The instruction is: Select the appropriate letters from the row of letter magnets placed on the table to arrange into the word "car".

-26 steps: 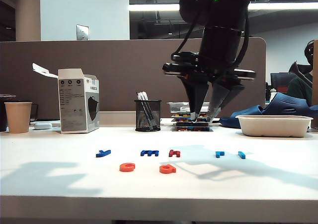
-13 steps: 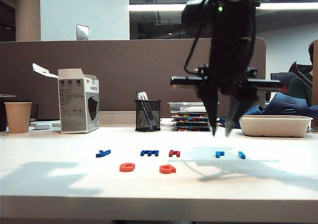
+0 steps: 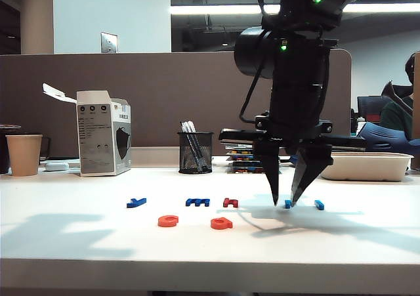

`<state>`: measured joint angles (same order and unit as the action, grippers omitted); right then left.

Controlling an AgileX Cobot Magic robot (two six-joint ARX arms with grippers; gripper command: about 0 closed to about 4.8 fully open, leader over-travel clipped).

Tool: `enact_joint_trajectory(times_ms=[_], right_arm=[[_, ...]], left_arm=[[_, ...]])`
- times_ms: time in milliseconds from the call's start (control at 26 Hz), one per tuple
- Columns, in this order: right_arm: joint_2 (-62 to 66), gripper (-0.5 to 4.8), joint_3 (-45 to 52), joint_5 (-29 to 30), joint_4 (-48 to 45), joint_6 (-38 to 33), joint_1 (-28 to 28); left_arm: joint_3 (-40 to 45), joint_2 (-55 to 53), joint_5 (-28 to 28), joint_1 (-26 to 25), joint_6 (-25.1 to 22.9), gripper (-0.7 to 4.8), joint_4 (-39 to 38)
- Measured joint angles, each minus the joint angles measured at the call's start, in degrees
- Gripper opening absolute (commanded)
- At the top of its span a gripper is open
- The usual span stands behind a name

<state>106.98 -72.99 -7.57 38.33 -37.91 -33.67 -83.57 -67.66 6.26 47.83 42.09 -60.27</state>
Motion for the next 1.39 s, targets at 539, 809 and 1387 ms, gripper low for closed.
enact_joint_trajectory(times_ms=[539,809,1387], right_arm=[[0.46,0.99,0.00,-1.51,-0.92,0.02,1.36],[0.46,0.99,0.02,-1.51,-3.02,0.02,1.40],[1.62,0.78,-0.26,-1.46,-2.95,0.00,1.36]], left_arm=[[0.00,-0.02,-0.02,0.02,0.00,-0.05,0.00],[0.00,-0.02,-0.02,0.02,0.00,-0.05,0.00],[0.00,-0.02,0.00,0.02,0.00,-0.05,0.00]])
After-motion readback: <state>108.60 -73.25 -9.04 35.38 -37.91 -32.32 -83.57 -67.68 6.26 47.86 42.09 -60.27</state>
